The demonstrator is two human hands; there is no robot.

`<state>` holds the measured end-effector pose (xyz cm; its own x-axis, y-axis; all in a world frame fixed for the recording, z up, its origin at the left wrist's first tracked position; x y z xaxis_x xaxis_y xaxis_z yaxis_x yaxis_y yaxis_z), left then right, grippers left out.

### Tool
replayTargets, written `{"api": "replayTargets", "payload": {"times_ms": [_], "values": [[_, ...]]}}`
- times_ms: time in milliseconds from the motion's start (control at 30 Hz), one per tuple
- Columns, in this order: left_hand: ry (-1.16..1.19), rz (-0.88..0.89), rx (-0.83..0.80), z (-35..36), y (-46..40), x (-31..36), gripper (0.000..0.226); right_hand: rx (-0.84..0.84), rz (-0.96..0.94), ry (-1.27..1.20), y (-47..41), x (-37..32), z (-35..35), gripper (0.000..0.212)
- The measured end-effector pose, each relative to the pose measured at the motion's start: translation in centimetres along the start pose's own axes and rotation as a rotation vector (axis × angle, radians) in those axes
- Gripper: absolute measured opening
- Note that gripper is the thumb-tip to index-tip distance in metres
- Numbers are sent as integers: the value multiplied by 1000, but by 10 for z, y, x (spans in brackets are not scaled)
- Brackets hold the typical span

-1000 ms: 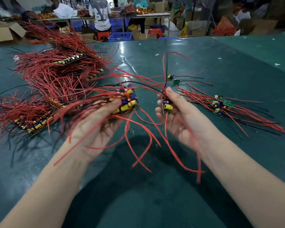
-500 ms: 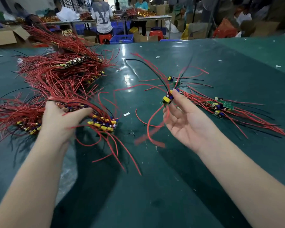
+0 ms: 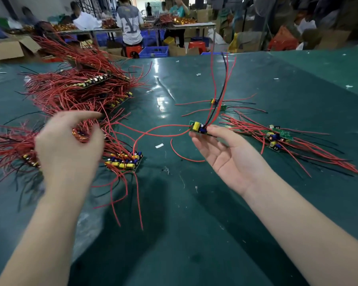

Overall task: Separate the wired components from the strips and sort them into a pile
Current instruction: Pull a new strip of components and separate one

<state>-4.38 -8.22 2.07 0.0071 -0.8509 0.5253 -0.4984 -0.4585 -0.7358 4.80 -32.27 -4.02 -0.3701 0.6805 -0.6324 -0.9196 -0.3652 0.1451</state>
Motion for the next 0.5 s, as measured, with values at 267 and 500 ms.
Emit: {"api": "replayTargets", "payload": {"times_ms": [267,500], "values": [[543,-115,-564,57,55,64,34,-56,50,104,5,20,7,21],[863,-519,-516,69,60,56,10,-68,-32,269,7,23,9,18]]}}
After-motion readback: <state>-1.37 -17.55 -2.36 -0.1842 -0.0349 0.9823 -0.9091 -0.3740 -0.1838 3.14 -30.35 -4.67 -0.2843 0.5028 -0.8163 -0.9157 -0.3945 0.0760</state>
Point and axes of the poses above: each hand's wrist, its own y-axis away from the middle knuckle, its own z-axis out of the palm, x = y × z, the point moved 6 cm from there along -y, towards the middle knuckle, and after that the axes turned 2 degrees about x, right-handed, at the moved point
